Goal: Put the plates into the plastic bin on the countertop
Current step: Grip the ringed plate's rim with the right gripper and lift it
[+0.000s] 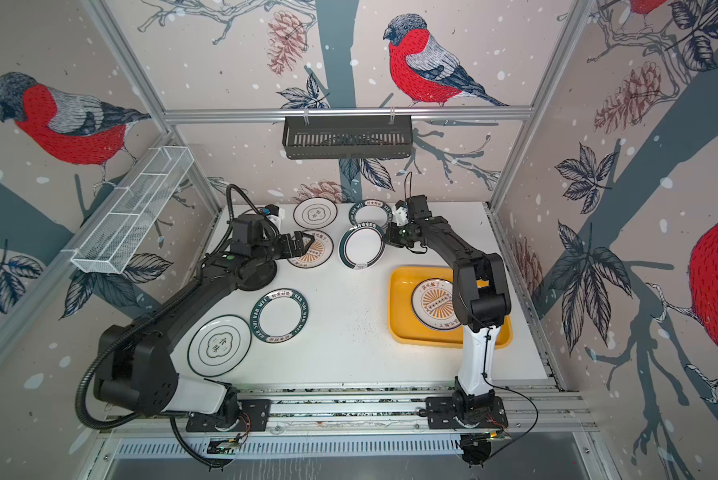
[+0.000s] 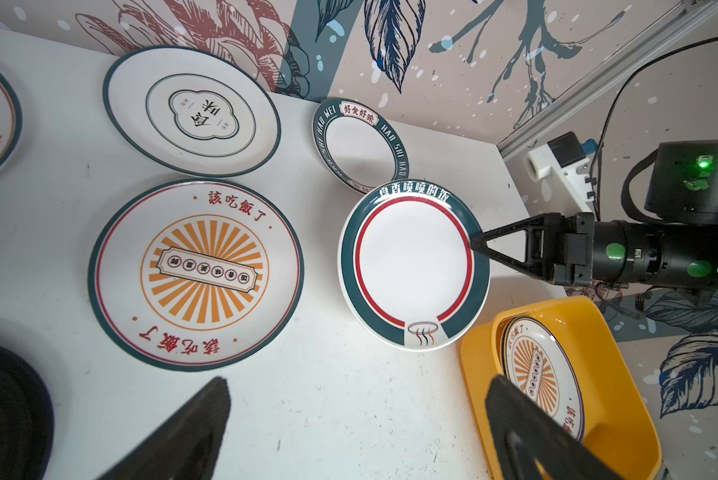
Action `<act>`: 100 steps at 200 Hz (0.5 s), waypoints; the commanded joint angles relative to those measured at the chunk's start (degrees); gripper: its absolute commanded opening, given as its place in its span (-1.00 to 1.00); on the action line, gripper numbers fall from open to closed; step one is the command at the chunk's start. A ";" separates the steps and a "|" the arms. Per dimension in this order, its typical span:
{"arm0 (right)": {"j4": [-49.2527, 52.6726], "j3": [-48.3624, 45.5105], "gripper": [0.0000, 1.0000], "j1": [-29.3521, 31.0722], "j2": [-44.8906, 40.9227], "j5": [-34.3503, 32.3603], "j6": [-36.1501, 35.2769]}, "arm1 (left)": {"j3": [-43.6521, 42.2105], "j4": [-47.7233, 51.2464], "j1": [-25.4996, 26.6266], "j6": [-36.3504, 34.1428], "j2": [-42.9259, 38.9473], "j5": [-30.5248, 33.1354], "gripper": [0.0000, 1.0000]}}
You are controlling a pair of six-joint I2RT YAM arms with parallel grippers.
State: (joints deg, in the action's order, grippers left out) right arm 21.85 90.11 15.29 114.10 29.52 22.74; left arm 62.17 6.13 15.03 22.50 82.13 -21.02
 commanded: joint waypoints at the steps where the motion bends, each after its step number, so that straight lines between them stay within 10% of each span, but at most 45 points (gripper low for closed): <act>1: -3.84 -1.32 -0.97 0.09 -2.32 0.28 1.82 | -0.58 -3.73 -0.03 0.89 -0.07 -4.27 0.93; 47: -7.25 -7.25 -0.98 -0.60 -8.41 0.44 3.96 | -0.72 -8.08 0.38 0.75 2.82 -18.31 0.93; 100: -10.73 -15.96 -0.98 -2.95 -17.10 1.10 6.69 | 0.84 -4.59 7.23 -4.42 4.35 -18.99 0.93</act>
State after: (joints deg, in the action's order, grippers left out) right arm 15.35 76.95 13.21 100.27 29.61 27.18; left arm 62.00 1.74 19.51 21.80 86.06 -37.45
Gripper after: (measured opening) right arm 0.078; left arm 0.963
